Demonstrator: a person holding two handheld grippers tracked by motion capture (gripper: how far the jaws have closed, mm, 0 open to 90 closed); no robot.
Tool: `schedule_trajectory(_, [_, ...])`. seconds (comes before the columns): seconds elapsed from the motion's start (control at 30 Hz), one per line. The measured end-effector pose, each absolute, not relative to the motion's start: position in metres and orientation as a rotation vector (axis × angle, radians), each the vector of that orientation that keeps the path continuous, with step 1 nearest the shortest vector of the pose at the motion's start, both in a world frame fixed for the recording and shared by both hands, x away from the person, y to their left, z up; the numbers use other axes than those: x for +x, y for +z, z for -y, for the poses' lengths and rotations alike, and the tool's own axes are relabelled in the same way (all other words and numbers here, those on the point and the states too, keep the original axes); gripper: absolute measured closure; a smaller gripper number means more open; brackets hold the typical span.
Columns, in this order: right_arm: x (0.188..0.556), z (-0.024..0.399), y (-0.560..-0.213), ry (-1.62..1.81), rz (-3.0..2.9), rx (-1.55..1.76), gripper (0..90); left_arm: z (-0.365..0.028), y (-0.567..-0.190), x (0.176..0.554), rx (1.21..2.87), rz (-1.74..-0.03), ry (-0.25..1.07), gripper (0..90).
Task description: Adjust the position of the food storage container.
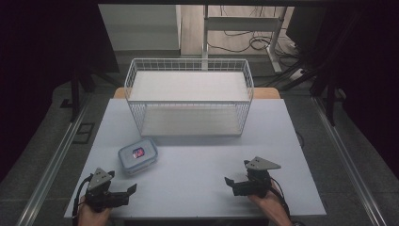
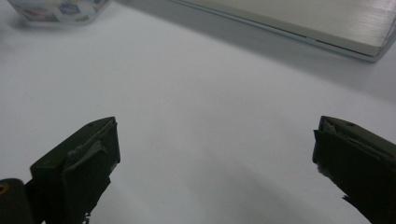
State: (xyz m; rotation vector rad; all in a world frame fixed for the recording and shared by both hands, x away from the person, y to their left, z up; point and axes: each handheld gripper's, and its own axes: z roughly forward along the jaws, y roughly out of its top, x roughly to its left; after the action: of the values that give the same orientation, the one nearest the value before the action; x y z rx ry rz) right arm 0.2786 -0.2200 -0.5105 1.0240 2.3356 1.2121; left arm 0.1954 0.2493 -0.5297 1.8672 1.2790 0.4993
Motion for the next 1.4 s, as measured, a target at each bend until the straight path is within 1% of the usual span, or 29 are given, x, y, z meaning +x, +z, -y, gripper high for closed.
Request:
schedule_trajectory(0.07, [0.278, 0.220, -0.511, 1.203, -2.336, 1.020, 0.0, -0.249, -0.530, 0.196, 1.865, -1.281, 0.492, 2.5])
schedule_trajectory(0.1, [0.277, 0.220, -0.508, 1.196, -2.332, 1.000, 0.0, -0.249, -0.531, 0.197, 1.850, -1.275, 0.456, 2.1])
schedule_trajectory(0.27, [0.278, 0.222, -0.505, 1.204, -2.322, 1.009, 0.0, -0.249, -0.529, 0.198, 1.844, -1.269, 0.456, 1.5])
schedule_trajectory(0.37, [0.280, 0.223, -0.507, 1.182, -2.334, 1.023, 0.0, -0.252, -0.528, 0.198, 1.820, -1.258, 0.421, 1.5])
schedule_trajectory(0.43, [0.280, 0.223, -0.507, 1.180, -2.335, 1.023, 0.0, -0.252, -0.527, 0.198, 1.827, -1.265, 0.427, 2.0])
schedule_trajectory(0.6, [0.278, 0.221, -0.506, 1.169, -2.354, 1.021, 0.0, -0.251, -0.524, 0.198, 1.843, -1.269, 0.434, 7.7])
schedule_trajectory(0.63, [0.278, 0.221, -0.505, 1.162, -2.360, 1.023, 0.0, -0.252, -0.523, 0.198, 1.838, -1.265, 0.432, 10.8])
schedule_trajectory(0.7, [0.278, 0.220, -0.504, 1.166, -2.364, 1.028, 0.0, -0.256, -0.518, 0.198, 1.825, -1.264, 0.447, 14.3])
schedule_trajectory(0.8, [0.278, 0.220, -0.503, 1.173, -2.365, 1.036, 0.0, -0.261, -0.515, 0.198, 1.817, -1.262, 0.463, 23.1])
schedule_trajectory(0.83, [0.278, 0.219, -0.503, 1.175, -2.365, 1.040, 0.0, -0.266, -0.512, 0.200, 1.807, -1.275, 0.488, 26.4])
schedule_trajectory(0.9, [0.278, 0.219, -0.503, 1.182, -2.370, 1.039, 0.2, -0.273, -0.510, 0.203, 1.791, -1.288, 0.503, 33.3])
schedule_trajectory(1.03, [0.279, 0.219, -0.502, 1.184, -2.378, 1.045, 2.0, -0.282, -0.510, 0.210, 1.764, -1.319, 0.523, 51.5])
schedule_trajectory(1.07, [0.279, 0.218, -0.502, 1.185, -2.381, 1.045, 2.8, -0.286, -0.511, 0.214, 1.749, -1.334, 0.524, 51.5])
schedule_trajectory(1.13, [0.280, 0.217, -0.503, 1.169, -2.398, 1.037, 5.0, -0.292, -0.514, 0.223, 1.739, -1.341, 0.503, 62.5])
schedule_trajectory(1.2, [0.280, 0.216, -0.503, 1.163, -2.405, 1.032, 6.1, -0.294, -0.516, 0.228, 1.753, -1.342, 0.493, 63.1])
schedule_trajectory(1.3, [0.280, 0.213, -0.504, 1.133, -2.468, 0.987, 10.5, -0.303, -0.520, 0.235, 1.731, -1.383, 0.487, 71.0])
schedule_trajectory(1.33, [0.279, 0.209, -0.505, 1.119, -2.484, 0.961, 11.2, -0.306, -0.520, 0.236, 1.720, -1.395, 0.497, 75.6])
schedule_trajectory(1.4, [0.278, 0.207, -0.505, 1.128, -2.492, 0.940, 12.2, -0.310, -0.520, 0.241, 1.709, -1.420, 0.530, 79.7])
